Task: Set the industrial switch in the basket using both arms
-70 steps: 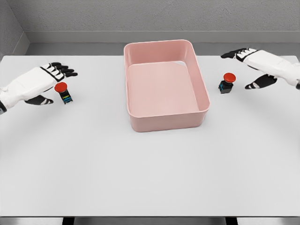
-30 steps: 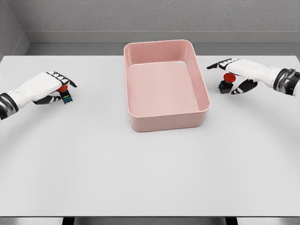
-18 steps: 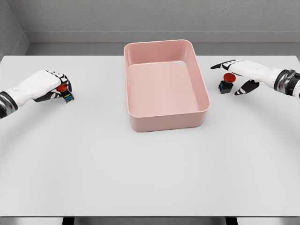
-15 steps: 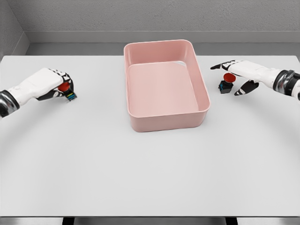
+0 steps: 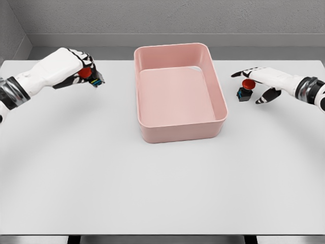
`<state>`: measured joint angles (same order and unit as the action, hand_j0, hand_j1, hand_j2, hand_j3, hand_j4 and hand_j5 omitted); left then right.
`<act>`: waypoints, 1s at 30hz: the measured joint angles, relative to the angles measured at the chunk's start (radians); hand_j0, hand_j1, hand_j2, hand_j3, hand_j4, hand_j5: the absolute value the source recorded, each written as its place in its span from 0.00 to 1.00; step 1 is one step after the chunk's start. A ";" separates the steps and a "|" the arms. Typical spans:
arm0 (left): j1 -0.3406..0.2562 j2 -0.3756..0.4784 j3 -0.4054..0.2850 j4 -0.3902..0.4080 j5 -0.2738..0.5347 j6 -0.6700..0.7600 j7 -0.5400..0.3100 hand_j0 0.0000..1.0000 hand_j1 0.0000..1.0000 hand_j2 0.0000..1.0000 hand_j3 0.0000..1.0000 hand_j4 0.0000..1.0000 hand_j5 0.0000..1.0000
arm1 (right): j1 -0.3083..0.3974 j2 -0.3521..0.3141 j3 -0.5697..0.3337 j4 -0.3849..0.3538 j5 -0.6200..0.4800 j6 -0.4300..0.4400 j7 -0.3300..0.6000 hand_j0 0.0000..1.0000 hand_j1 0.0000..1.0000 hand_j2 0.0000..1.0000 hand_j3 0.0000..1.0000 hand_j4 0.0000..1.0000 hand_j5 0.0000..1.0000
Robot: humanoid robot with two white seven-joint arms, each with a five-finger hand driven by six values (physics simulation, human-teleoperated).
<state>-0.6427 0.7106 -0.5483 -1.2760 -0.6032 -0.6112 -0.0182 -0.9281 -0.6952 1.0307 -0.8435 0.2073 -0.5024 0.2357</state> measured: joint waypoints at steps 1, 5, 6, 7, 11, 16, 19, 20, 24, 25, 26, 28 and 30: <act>-0.008 -0.002 -0.002 -0.004 0.000 0.000 0.000 0.30 0.30 0.30 0.30 0.30 0.30 | 0.000 0.001 0.000 0.002 0.000 0.000 0.001 0.88 0.88 0.88 0.88 0.88 0.88; -0.017 -0.013 -0.007 -0.028 -0.002 0.000 0.000 0.30 0.30 0.30 0.30 0.30 0.30 | -0.002 0.007 0.003 0.005 0.000 -0.001 0.002 0.80 0.80 0.80 0.80 0.80 0.80; -0.021 -0.018 -0.007 -0.034 -0.002 0.000 0.000 0.30 0.30 0.30 0.30 0.30 0.30 | -0.002 0.009 0.004 0.005 0.001 -0.002 0.003 0.77 0.77 0.77 0.77 0.77 0.77; -0.021 -0.022 -0.008 -0.039 -0.005 0.000 -0.001 0.30 0.30 0.30 0.30 0.30 0.30 | -0.002 0.010 0.005 0.005 0.004 -0.003 0.003 0.75 0.75 0.75 0.75 0.75 0.75; -0.023 -0.040 -0.009 -0.059 -0.003 0.001 -0.001 0.30 0.30 0.30 0.30 0.30 0.30 | -0.002 0.012 0.006 0.006 0.012 -0.004 0.003 0.72 0.72 0.72 0.72 0.72 0.72; -0.034 -0.072 -0.010 -0.070 -0.004 0.001 -0.002 0.30 0.30 0.30 0.30 0.30 0.30 | -0.008 0.013 0.007 0.007 0.015 -0.005 0.003 0.69 0.69 0.69 0.69 0.69 0.69; -0.035 -0.093 -0.010 -0.078 -0.004 0.001 -0.010 0.30 0.30 0.30 0.30 0.30 0.30 | -0.008 0.013 0.007 0.006 0.015 -0.005 0.003 0.64 0.64 0.64 0.64 0.64 0.64; -0.035 -0.101 -0.010 -0.080 -0.004 0.001 -0.013 0.30 0.30 0.30 0.30 0.30 0.30 | -0.008 0.013 0.007 0.006 0.015 -0.005 0.003 0.64 0.64 0.64 0.64 0.64 0.64; -0.048 -0.132 -0.010 -0.092 -0.005 0.001 -0.026 0.30 0.30 0.30 0.30 0.30 0.30 | -0.008 0.014 0.005 0.006 0.018 -0.006 0.001 0.53 0.53 0.53 0.53 0.53 0.53; -0.048 -0.140 -0.011 -0.094 -0.006 0.001 -0.029 0.30 0.30 0.30 0.30 0.30 0.30 | -0.008 0.014 0.004 0.006 0.018 -0.005 0.001 0.53 0.53 0.53 0.53 0.53 0.53; -0.049 -0.150 -0.011 -0.096 -0.008 0.001 -0.030 0.30 0.30 0.30 0.30 0.30 0.30 | -0.008 0.014 0.004 0.006 0.019 -0.006 0.000 0.53 0.53 0.53 0.53 0.53 0.53; -0.049 -0.172 -0.013 -0.097 -0.012 0.001 -0.037 0.30 0.30 0.30 0.30 0.30 0.30 | -0.008 0.014 0.004 0.006 0.021 -0.006 0.001 0.52 0.52 0.52 0.52 0.52 0.52; -0.055 -0.193 -0.019 -0.098 -0.015 0.001 -0.047 0.30 0.30 0.30 0.30 0.30 0.30 | -0.009 0.014 0.004 0.006 0.022 -0.006 0.001 0.52 0.52 0.52 0.52 0.52 0.52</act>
<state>-0.6979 0.5179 -0.5673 -1.3737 -0.6183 -0.6107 -0.0656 -0.9373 -0.6808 1.0347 -0.8374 0.2288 -0.5087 0.2362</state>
